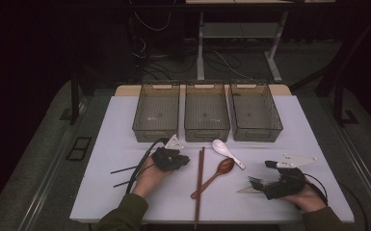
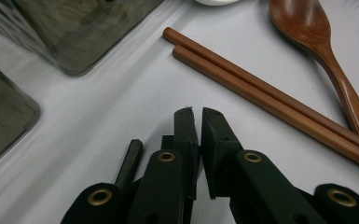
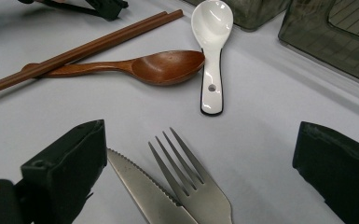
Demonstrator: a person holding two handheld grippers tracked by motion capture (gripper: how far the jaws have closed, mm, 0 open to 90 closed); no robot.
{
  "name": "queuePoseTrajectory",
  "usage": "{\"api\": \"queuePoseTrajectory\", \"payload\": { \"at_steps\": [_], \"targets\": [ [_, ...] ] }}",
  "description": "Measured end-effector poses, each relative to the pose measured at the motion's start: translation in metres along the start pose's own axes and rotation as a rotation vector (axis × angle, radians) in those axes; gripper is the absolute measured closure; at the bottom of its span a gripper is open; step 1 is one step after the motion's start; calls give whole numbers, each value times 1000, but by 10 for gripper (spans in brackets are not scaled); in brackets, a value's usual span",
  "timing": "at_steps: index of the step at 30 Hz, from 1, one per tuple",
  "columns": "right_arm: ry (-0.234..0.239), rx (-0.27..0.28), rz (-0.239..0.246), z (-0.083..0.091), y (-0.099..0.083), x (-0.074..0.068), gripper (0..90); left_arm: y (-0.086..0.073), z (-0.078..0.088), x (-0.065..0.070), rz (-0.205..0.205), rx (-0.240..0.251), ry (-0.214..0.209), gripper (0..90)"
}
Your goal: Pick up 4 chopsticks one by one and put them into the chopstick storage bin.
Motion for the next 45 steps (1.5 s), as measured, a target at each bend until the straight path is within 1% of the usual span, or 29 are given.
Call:
{"api": "queuePoseTrajectory", "payload": {
  "at_steps": [1, 3, 4, 5, 7, 8, 10, 12, 13, 15, 16, 18, 19, 21, 23, 25, 27, 29, 30, 35, 38, 40, 43, 44, 45],
  "targets": [
    [0, 0, 0, 0, 0, 0, 29, 0, 1, 0, 4, 7, 0, 825],
    [1, -1, 1, 0, 0, 0, 29, -1, 4, -1, 9, 20, -2, 794],
    [2, -2, 3, 0, 0, 0, 29, -1, 5, -1, 9, 28, -4, 759],
    [2, -2, 3, 0, 0, 0, 29, -1, 7, -1, 11, 37, -8, 759],
    [2, -1, 3, 0, 0, 0, 29, -1, 11, -1, 8, 50, -10, 729],
    [2, -1, 2, 0, 0, 0, 29, -2, 13, -1, 12, 59, -12, 692],
    [3, -1, 4, 0, 0, 0, 29, -3, 19, -1, 16, 69, -15, 653],
    [4, -1, 2, 1, 0, 0, 29, -5, 26, -2, 19, 77, -9, 608],
    [4, 0, 2, 1, 0, 0, 29, -6, 29, -2, 24, 83, -7, 587],
    [3, 0, 1, 1, 0, 0, 29, -10, 36, -4, 31, 93, 2, 572],
    [4, 0, 1, 1, 0, 0, 29, -12, 39, -4, 33, 100, 3, 550],
    [3, 1, 1, 1, 0, 0, 29, -18, 46, -5, 46, 121, -2, 539],
    [4, 0, 2, 1, 0, 0, 29, -21, 49, -6, 51, 120, -8, 516],
    [3, 0, 1, 1, 0, 0, 29, -27, 53, -7, 46, 111, -5, 499],
    [3, 0, 0, 1, 0, 0, 29, -33, 58, -8, 60, 111, -10, 496],
    [3, 0, 1, 1, 0, 0, 29, -40, 64, -10, 69, 112, -5, 486],
    [2, 0, -1, 1, 0, 0, 29, -46, 70, -10, 84, 124, -6, 476],
    [3, 0, -1, 1, 0, 0, 29, -54, 76, -11, 88, 130, 4, 473],
    [3, 1, 0, 1, 0, 0, 29, -57, 78, -10, 98, 138, 4, 471],
    [3, 0, 1, 1, 0, 0, 29, -77, 88, -8, 109, 140, 14, 463],
    [2, -2, 3, 1, 0, 0, 29, -86, 89, -7, 109, 133, 4, 473],
    [0, -1, 5, 0, 0, 0, 29, -89, 89, -7, 106, 132, 4, 499],
    [1, -1, 4, 0, 0, 0, 29, -89, 88, -8, 105, 133, -3, 573],
    [1, -1, 4, 0, 0, -1, 29, -89, 87, -8, 104, 129, -1, 617],
    [1, -1, 4, 0, 0, -1, 29, -89, 86, -9, 98, 122, 6, 617]
  ]
}}
Point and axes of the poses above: each handheld gripper's, and its own axes: z roughly backward along the jaws, y roughly out of its top, x roughly to its right, the point moved 1 cm from there along -z, roughly forward along the jaws, and after that the axes turned 8 degrees about -x, right-handed, at the moved point
